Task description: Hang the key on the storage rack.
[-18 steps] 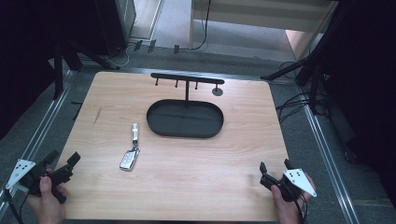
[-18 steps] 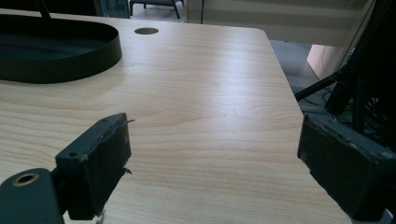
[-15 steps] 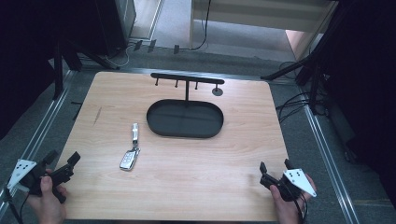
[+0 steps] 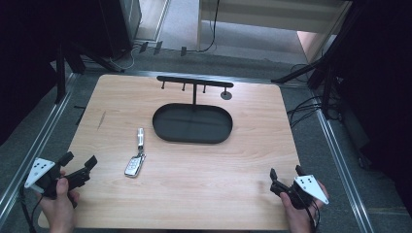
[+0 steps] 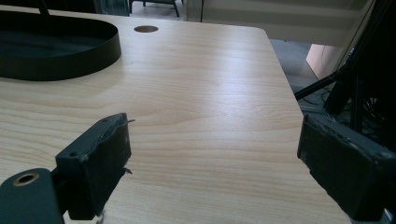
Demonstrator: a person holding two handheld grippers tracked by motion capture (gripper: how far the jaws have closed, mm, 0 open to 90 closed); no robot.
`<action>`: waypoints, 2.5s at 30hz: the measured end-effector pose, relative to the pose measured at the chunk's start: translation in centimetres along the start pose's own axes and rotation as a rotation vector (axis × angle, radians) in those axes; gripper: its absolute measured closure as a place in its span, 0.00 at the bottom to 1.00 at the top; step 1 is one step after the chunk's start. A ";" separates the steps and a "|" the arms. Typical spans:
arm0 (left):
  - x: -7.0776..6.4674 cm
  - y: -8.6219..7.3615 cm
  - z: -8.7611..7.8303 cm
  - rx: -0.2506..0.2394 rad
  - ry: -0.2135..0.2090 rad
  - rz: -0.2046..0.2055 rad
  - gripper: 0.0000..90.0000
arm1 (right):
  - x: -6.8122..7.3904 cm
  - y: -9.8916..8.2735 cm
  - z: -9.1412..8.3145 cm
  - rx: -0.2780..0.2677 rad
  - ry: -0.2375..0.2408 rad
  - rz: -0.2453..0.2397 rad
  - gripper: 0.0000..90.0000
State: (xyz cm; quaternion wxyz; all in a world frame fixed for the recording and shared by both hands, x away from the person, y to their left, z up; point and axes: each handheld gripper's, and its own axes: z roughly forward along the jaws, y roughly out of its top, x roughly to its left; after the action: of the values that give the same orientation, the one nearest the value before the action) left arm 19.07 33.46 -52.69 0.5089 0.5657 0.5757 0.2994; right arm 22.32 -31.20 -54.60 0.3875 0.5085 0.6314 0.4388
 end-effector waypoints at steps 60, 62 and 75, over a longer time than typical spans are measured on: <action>-10.4 8.3 18.4 0.942 0.096 0.002 0.43 | 0.1 0.0 0.0 0.006 -0.008 -0.003 0.12; -10.9 8.2 18.9 0.973 0.113 0.019 0.45 | 0.1 0.0 0.0 0.006 -0.008 -0.002 0.12; -12.2 6.2 20.3 1.136 0.234 0.017 0.71 | 0.0 0.0 -0.1 0.002 0.001 0.014 0.12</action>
State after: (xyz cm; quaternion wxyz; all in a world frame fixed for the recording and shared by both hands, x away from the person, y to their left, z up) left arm 38.02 18.23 -50.13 0.0559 0.7176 0.6941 0.0081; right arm 22.26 -31.21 -54.59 0.3837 0.5131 0.6286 0.4409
